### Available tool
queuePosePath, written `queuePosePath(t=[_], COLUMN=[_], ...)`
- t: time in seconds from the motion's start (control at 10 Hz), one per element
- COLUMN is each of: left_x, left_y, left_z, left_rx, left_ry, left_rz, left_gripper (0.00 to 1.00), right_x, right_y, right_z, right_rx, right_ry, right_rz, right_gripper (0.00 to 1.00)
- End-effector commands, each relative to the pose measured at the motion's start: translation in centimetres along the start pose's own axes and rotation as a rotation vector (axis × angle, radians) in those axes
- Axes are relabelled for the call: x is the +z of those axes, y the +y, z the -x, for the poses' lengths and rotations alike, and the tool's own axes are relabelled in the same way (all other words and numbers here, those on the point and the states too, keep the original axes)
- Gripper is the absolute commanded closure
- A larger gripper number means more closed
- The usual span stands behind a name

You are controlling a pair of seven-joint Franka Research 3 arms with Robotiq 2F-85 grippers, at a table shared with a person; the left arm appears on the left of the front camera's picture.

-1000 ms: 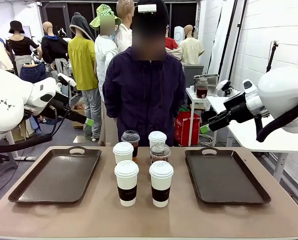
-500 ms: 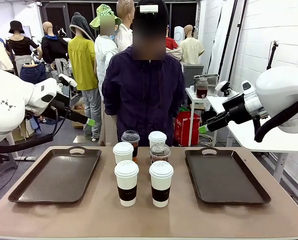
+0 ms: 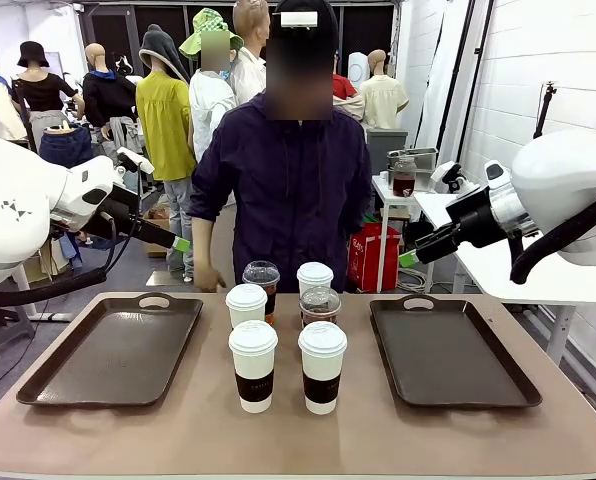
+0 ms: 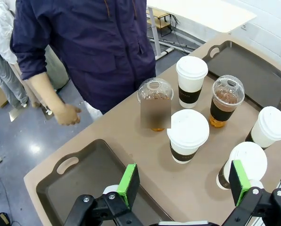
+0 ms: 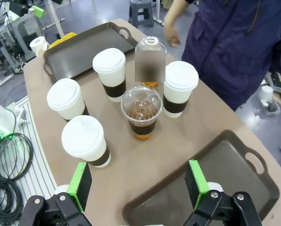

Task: Distribute the coffee onto the tray.
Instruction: Pick up one iced Americano and place it on the right Handle tray.

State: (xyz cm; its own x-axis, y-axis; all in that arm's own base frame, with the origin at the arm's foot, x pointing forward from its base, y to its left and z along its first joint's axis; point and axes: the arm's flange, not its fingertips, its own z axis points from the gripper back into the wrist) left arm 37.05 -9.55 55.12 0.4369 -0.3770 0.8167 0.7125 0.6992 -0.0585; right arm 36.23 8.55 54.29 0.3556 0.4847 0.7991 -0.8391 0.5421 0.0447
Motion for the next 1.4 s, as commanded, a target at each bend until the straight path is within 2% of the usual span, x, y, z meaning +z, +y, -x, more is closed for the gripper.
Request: queuePosePath(t=[0.0,0.1,0.2,0.4,0.8,1.1,1.3], left_x=[0.1,0.1,0.1,0.1,0.1,0.1,0.1], left_y=[0.1,0.1,0.1,0.1,0.1,0.1,0.1], left_z=[0.0,0.0,0.0,0.0,0.0,0.0,0.0], left_rx=[0.001,0.001,0.001,0.001,0.001,0.001,0.001], left_ry=[0.000,0.000,0.000,0.000,0.000,0.000,0.000], left_rz=[-0.001,-0.001,-0.001,-0.001,-0.001,-0.001,-0.001], left_gripper=[0.00,0.00,0.00,0.00,0.00,0.00,0.00], right_x=[-0.3,0.0,-0.5,-1.3,-3.3,-5.2,-6.4], right_y=[-0.2,0.0,-0.8,-2.3,-5.2,-7.5,-9.1], right_z=[0.0,0.0,-0.7,-2.5,-5.4,-7.0,-6.3], right_rx=[0.011,0.000,0.022,0.034,0.039,0.073,0.149], right_ry=[-0.016,0.000,0.072,0.153,0.278,0.371,0.347], right_rz=[-0.021,0.000,0.015,0.063,0.073,0.032,-0.108], right_gripper=[0.00,0.00,0.00,0.00,0.00,0.00,0.00])
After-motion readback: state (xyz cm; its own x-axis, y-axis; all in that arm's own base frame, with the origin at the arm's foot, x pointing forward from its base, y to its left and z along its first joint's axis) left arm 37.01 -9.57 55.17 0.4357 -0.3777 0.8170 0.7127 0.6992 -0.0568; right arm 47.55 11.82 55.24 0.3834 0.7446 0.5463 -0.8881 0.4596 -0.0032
